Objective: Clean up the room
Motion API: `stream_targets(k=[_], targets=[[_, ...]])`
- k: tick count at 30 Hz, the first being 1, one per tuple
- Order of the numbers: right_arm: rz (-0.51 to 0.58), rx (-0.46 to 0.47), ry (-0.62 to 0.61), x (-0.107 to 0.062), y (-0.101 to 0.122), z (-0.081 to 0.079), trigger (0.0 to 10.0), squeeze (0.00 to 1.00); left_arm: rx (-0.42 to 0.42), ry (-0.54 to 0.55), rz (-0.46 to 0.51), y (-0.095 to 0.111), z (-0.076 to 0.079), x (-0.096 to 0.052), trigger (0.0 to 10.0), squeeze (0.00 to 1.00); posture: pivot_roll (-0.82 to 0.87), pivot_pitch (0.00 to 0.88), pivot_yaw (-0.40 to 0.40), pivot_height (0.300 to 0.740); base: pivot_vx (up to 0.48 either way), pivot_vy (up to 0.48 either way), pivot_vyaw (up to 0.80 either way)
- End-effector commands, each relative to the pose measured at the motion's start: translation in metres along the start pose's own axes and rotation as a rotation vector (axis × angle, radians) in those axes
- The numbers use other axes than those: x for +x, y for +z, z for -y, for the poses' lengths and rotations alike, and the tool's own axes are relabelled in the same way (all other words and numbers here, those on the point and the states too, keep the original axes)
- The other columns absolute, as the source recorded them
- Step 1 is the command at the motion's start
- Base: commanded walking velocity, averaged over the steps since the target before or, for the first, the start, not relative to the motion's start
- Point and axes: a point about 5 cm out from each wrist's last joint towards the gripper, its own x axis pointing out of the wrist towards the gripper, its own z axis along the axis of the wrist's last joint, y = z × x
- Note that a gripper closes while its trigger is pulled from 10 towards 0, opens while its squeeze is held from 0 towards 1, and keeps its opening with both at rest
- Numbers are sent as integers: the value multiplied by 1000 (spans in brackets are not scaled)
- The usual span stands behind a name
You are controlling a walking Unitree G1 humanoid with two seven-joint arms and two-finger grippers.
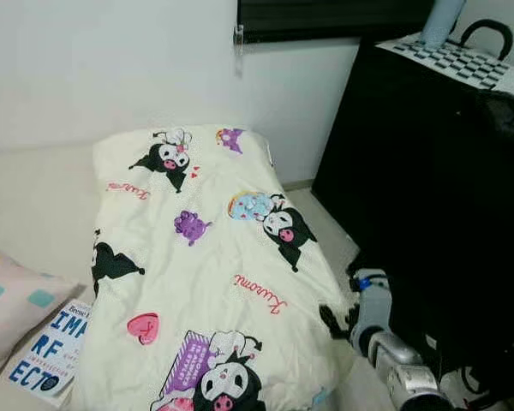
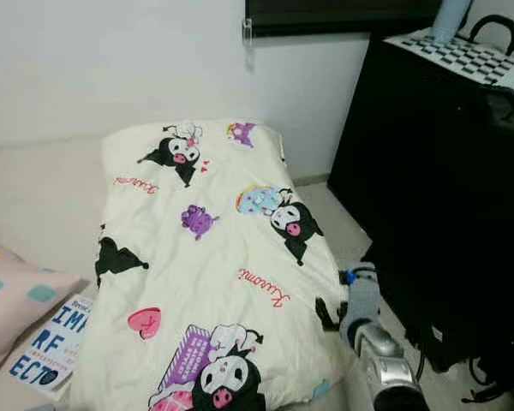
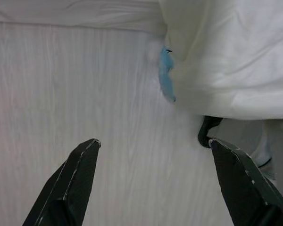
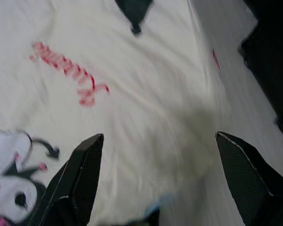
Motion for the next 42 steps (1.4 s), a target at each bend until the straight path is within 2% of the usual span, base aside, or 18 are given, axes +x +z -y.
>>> stream_targets(k=[1, 3, 5, 8, 9, 10, 12, 14, 15, 18, 27, 34, 42], targets=[[-60, -26, -3, -3, -20, -1, 10000, 0, 21, 10, -57, -14, 2, -2, 10000, 0, -131, 105, -60, 740, 0, 0, 738], [-114, -65, 7, -5, -37, -3, 10000, 0, 22, 16, -58, -11, 4, -1, 10000, 0, -129, 104, -61, 740, 0, 0, 725], [-114, -65, 7, -5, -37, -3, 10000, 0, 22, 16, -58, -11, 4, -1, 10000, 0, -129, 104, -61, 740, 0, 0, 725], [-204, -128, 11, -10, -61, -6, 10000, 0, 30, 6, -31, 1, 12, 1, 10000, 0, -124, 107, -57, 740, 0, 0, 729], [-204, -128, 11, -10, -61, -6, 10000, 0, 30, 6, -31, 1, 12, 1, 10000, 0, -124, 107, -57, 740, 0, 0, 725], [-239, -125, 0, -13, -71, -5, 10000, 0, 33, 1, -27, 3, 14, 2, 10000, 0, -122, 109, -57, 740, 0, 0, 725], [-239, -125, 0, -13, -71, -5, 10000, 0, 33, 1, -27, 3, 14, 2, 10000, 0, -122, 109, -57, 740, 0, 0, 725], [-302, -119, -24, -20, -89, -4, 10000, 0, 43, -9, -26, 5, 20, 2, 10000, 0, -123, 112, -56, 740, 0, 0, 728], [-302, -119, -24, -20, -89, -4, 10000, 0, 43, -9, -26, 5, 20, 2, 10000, 0, -123, 112, -56, 740, 0, 0, 731], [-370, -160, -14, -28, -109, -7, 10000, 0, 48, -26, -26, 5, 24, 2, 10000, 0, -124, 115, -56, 740, 0, 0, 729], [-415, -211, 8, -34, -121, -12, 10000, 0, 63, -35, -33, 3, 24, 2, 10000, 0, -123, 120, -59, 740, 0, 0, 728], [-460, -248, 19, -39, -132, -13, 10000, 0, 74, -20, -62, -5, 10, 1, 10000, 0, -127, 122, -60, 740, 0, 464, 726], [-476, -253, 22, -43, -138, -13, 10000, 0, 87, -29, -69, -10, 11, 0, 10000, 0, -126, 122, -59, 740, 0, 60, 727]])
